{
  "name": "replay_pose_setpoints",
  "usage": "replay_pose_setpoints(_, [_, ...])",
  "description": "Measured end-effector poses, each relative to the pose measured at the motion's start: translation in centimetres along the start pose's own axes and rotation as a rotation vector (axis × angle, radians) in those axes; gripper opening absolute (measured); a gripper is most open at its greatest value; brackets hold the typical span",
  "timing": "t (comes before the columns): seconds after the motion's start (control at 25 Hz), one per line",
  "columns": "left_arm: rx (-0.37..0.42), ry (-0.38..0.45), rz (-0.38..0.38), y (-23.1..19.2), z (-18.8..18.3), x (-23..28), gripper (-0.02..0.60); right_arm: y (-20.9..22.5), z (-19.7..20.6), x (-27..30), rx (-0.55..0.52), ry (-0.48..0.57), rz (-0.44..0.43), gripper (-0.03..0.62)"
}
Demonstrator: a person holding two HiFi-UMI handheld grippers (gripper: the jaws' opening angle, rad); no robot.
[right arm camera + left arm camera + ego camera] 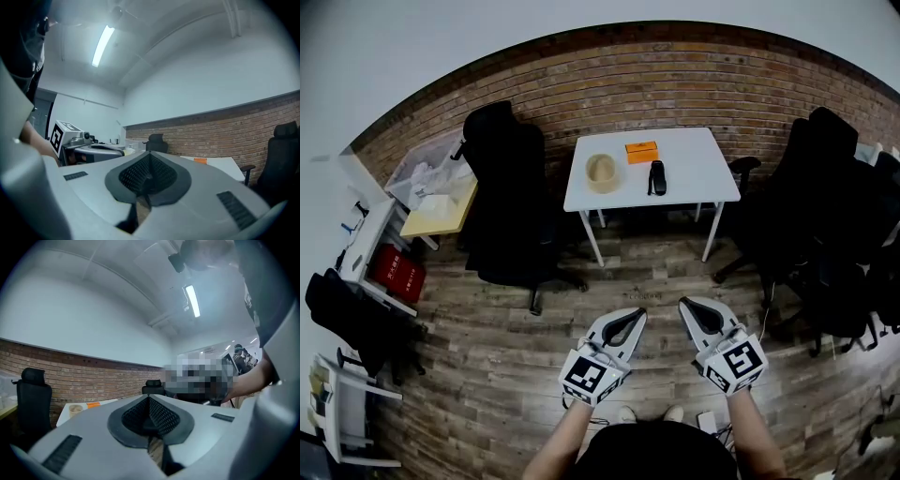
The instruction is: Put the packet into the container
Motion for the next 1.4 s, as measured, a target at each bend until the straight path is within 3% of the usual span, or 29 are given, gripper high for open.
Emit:
replay_pose_setpoints(0.8, [0.009, -0.028, -0.015, 4.2, 0.3, 5.0, 0.008, 6.1, 2.4, -5.5, 0.037, -0.009, 0.007, 0.0])
replay_pose_setpoints(1.4, [0.004, -0.038, -0.015, -0.8, 1.5, 10.5, 0.008, 11.9, 3.4, -0.9, 0.042, -0.012, 0.018, 0.0])
Point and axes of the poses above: the fingertips, and each gripper's own axes: x forward along the fingers, y to its right, z out of its underside, the point moved 3 cm from there along -x, backward along the fingers, and after that the axes turned 4 degrees about -x, right-handed, at the moved point
